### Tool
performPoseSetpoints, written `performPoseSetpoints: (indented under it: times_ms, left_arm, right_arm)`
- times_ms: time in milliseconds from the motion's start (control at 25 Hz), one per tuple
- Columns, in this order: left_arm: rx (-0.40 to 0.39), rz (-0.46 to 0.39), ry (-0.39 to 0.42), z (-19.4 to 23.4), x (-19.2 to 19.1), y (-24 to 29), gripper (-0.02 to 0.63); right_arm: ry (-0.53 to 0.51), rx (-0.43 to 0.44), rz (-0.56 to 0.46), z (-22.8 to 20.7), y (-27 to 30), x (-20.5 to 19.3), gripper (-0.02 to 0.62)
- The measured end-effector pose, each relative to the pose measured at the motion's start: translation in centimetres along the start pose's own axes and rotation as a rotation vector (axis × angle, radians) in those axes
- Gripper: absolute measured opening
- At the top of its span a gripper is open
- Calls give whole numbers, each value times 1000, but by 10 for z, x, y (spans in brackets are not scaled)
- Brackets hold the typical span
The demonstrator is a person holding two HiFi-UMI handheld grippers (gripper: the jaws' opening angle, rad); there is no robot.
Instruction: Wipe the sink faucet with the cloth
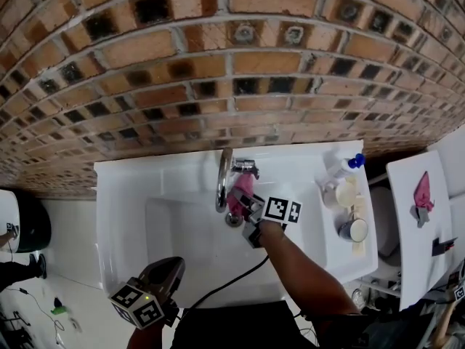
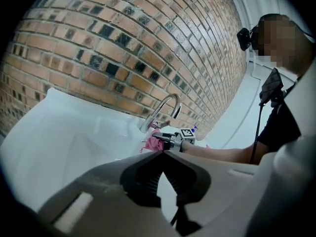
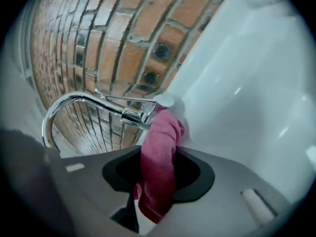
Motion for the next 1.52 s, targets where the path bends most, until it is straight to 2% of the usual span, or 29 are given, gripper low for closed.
performPoseSetpoints:
  times_ms: [120,200,480,880,1040,1120,1200,1240,1360,1520]
  left_arm:
    - [-3,1,3,6,-3,-1,6]
    - [-3,2,-4,7,-3,1,6]
    - [-20,8,-4,8,-4,9,6]
    - [-38,4,-1,5,-5,12,6]
    - [-32,1,-5,3,-5,9,6]
    - [-22,0,-13,3,-4,7,6]
    - [-21,-4,-11,4,-6,6,6]
    - [-21,-6,-10,4,-6,5,6]
    - [-17,-12,-9,3,-4,3,6]
    - [-18,-16,0,4,-4,1,6]
  right_arm:
    - [115,42,-38,1,6,7,156]
    - [138,66,-55,8,8,12,156]
    - [145,91,-77,28,1,14,156]
    - [96,113,-109,48,-9,20,156]
    - [46,285,-140,82,-7,29,156]
    - [25,263,-148,84,-7,34,156]
    - [3,184,-155,74,-10,36,156]
    - [0,175,-157,73,-10,37,156]
    - [13,261,-152,83,-6,36,156]
    - [-26,168,-145,75,-10,33,156]
Point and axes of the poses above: the fingertips, and each gripper's own axes: y forward along the fingers, z to its left, x out of its top, the point moved 5 cm from there along -y, backward along the fingers, and after that the axes turned 13 degrees about y, right-handed, at the moved point
